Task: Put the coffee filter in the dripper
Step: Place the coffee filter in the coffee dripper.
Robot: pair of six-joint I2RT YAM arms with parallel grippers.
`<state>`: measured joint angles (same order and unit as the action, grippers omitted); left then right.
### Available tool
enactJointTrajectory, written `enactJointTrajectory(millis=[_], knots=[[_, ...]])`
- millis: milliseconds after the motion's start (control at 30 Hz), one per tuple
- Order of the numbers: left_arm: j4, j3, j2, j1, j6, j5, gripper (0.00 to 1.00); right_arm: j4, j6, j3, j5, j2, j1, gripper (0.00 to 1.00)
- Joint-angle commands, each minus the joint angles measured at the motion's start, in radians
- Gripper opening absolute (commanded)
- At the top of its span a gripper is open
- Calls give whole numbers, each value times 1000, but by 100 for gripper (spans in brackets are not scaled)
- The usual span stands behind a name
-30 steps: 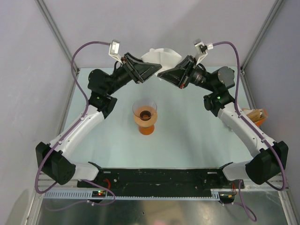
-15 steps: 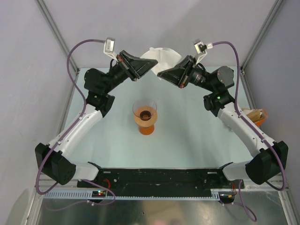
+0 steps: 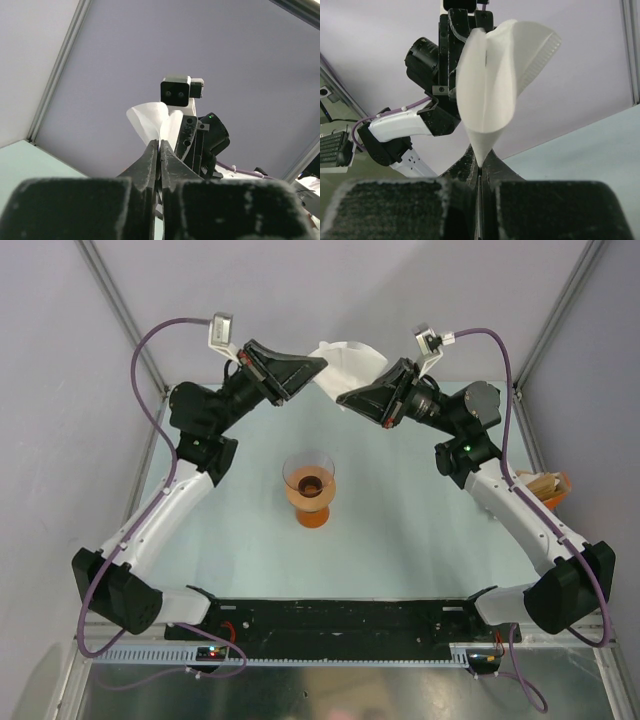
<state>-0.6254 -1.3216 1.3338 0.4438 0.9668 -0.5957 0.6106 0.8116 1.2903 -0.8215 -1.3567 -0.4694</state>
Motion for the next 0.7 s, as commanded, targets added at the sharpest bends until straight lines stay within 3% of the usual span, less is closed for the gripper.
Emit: enactJointTrajectory(millis=[0, 133, 267, 333, 400, 467, 500, 667], knots=[[-42, -41, -28, -13, 8, 15, 2, 34, -14, 10, -19, 26, 2, 0], [-43, -41, -27, -16, 4, 1, 0, 38, -22, 10, -21, 26, 2, 0], [-46, -23, -29, -11, -2, -13, 38, 43, -26, 12, -19, 24, 2, 0], [-47, -7, -30, -10, -2, -13, 49, 45, -28, 13, -22, 23, 1, 0], [-51, -1, -32, -9, -2, -16, 49, 44, -28, 12, -25, 25, 1, 0], [-57, -1, -32, -6, -6, -24, 36, 46, -31, 14, -26, 24, 1, 0], [-59, 0, -31, -3, -13, -31, 36, 49, -33, 15, -25, 23, 0, 0], [-65, 14, -22, 35, -30, -56, 50, 61, -34, 33, -27, 13, -10, 0]])
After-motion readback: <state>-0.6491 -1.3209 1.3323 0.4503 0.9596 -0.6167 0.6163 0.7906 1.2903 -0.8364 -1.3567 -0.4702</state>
